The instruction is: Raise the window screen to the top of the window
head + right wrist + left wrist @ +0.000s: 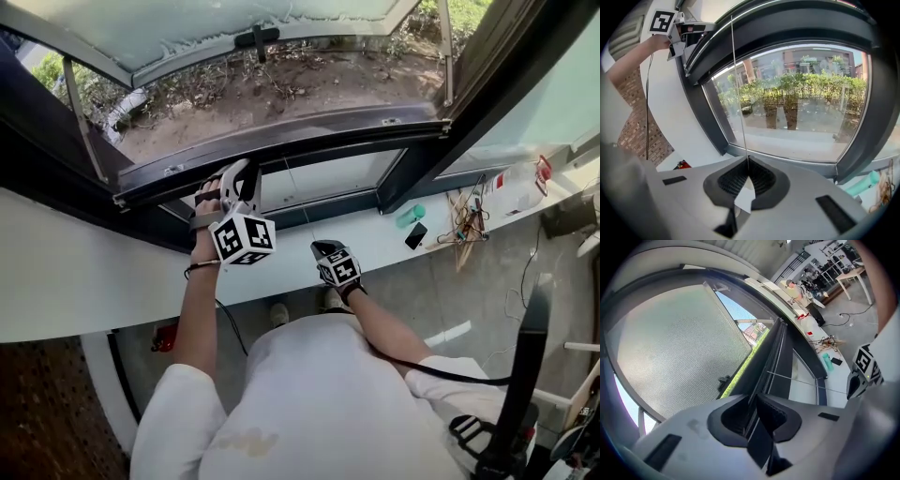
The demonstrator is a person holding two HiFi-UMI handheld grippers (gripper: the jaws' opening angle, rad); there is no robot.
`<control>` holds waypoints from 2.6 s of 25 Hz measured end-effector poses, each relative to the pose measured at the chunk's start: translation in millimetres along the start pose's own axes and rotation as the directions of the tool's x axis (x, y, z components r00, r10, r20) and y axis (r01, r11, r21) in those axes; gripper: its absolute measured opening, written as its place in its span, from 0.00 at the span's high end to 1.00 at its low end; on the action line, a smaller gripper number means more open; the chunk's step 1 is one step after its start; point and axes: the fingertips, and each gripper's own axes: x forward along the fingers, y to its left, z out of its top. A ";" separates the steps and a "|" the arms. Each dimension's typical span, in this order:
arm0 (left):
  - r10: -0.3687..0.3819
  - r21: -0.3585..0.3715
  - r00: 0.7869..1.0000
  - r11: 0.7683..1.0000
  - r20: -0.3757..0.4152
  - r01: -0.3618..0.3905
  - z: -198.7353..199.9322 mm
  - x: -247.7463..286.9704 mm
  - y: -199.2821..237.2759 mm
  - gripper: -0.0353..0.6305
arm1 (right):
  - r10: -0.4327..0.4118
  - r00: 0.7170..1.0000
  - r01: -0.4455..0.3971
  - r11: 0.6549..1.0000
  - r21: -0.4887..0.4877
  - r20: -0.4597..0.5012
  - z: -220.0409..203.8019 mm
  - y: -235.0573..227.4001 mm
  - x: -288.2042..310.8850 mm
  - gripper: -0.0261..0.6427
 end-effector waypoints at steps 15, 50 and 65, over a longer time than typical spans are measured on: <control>0.058 -0.180 0.990 0.983 0.131 -0.034 29.6 -18.8 41.3 0.85 | 0.013 0.989 -0.008 1.000 -0.029 0.149 48.4 7.3 -8.2 0.96; 0.289 -0.406 0.903 0.902 0.318 -0.146 96.1 -60.0 133.1 0.82 | 0.073 0.889 -0.050 0.997 -0.064 0.451 140.6 28.6 -55.4 0.96; 0.436 -0.596 0.825 0.787 0.359 -0.157 127.6 -76.0 183.4 0.82 | 0.095 0.848 -0.051 0.994 -0.098 0.522 194.7 51.6 -69.7 0.96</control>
